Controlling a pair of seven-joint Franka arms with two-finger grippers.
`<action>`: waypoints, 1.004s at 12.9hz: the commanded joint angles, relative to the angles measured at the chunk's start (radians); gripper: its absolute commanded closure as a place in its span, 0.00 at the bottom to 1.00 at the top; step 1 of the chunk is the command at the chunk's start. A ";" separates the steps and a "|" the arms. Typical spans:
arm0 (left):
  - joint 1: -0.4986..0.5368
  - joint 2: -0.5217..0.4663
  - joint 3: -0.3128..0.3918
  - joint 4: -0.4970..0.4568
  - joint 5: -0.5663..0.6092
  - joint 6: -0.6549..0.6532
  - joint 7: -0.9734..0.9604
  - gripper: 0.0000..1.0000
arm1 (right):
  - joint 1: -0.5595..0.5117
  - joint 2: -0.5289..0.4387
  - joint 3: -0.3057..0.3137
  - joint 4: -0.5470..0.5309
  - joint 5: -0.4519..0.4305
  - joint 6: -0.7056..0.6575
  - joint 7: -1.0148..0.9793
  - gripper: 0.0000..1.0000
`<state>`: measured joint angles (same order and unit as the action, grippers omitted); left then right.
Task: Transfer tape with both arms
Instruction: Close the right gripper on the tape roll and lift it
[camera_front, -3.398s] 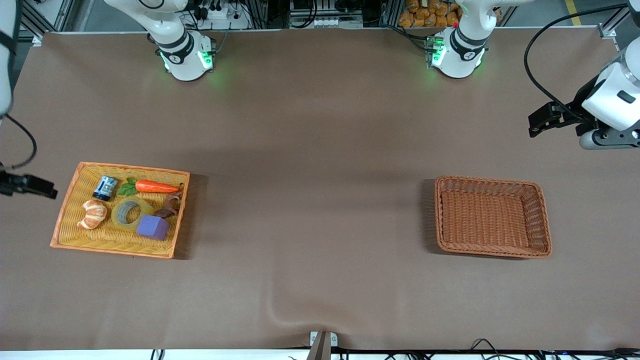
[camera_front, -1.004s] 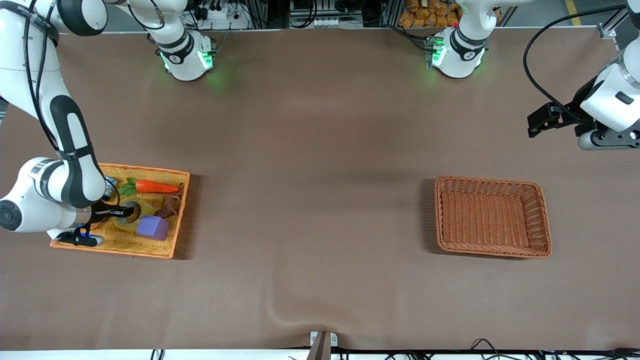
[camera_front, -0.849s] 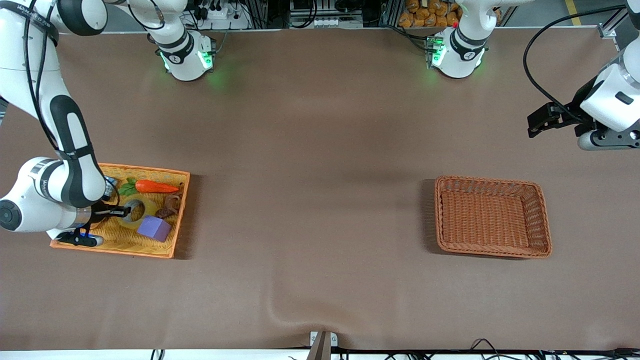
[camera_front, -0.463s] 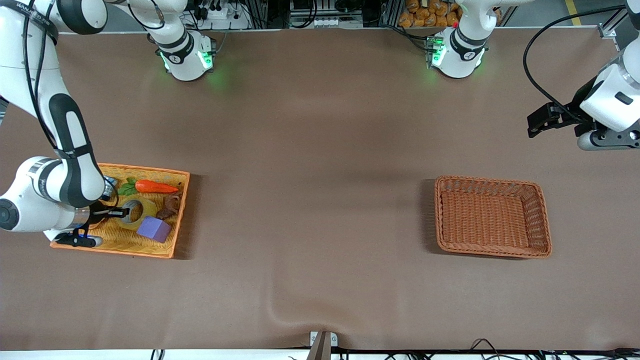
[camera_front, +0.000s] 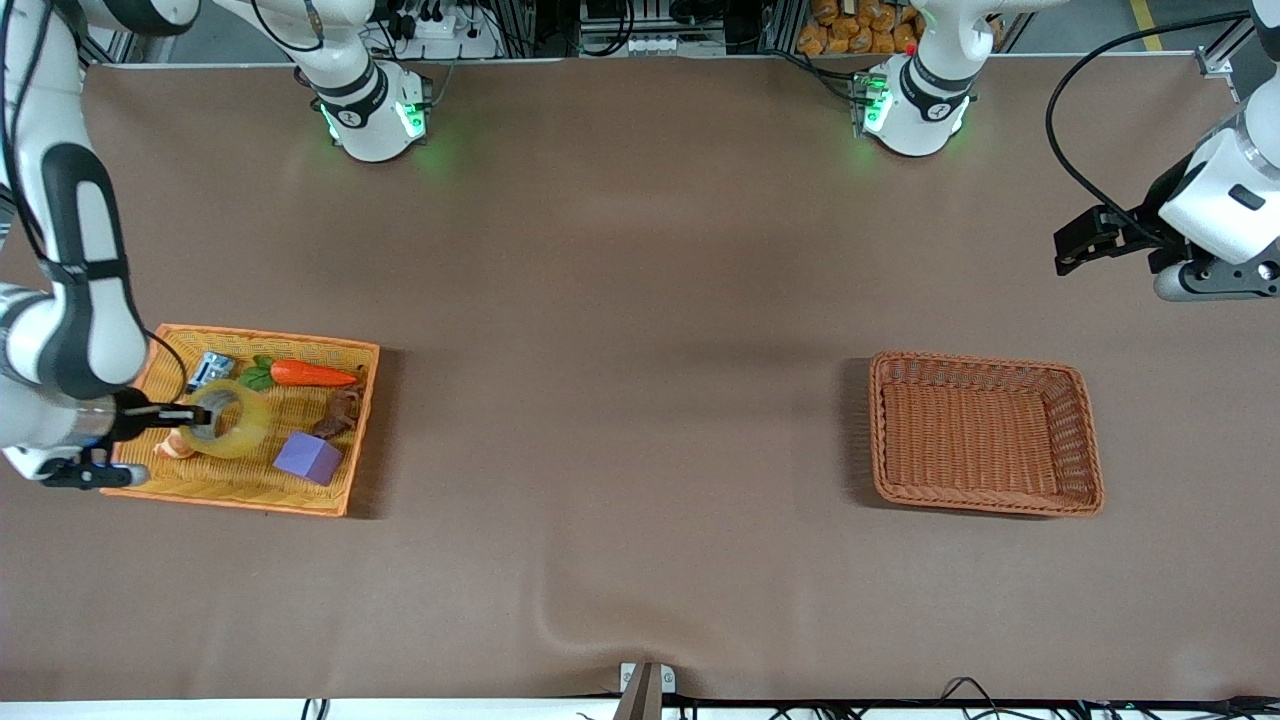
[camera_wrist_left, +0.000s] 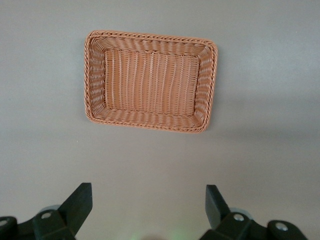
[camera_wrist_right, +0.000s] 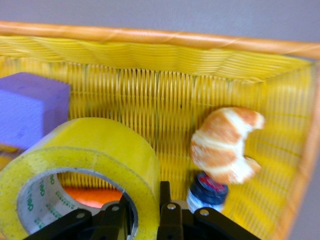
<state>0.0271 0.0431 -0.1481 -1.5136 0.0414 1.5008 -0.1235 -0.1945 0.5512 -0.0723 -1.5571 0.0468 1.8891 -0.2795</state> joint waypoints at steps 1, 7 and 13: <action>0.000 -0.003 -0.005 0.003 0.017 -0.002 -0.013 0.00 | -0.002 -0.066 0.022 0.064 -0.030 -0.117 -0.023 1.00; -0.001 0.004 -0.005 0.003 0.018 -0.001 -0.013 0.00 | 0.134 -0.099 0.029 0.209 -0.012 -0.263 -0.003 1.00; 0.000 0.009 -0.007 0.003 0.017 -0.001 -0.013 0.00 | 0.426 -0.119 0.029 0.210 0.093 -0.303 0.460 1.00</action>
<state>0.0267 0.0537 -0.1492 -1.5153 0.0413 1.5013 -0.1235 0.1462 0.4498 -0.0324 -1.3435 0.1021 1.5983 0.0461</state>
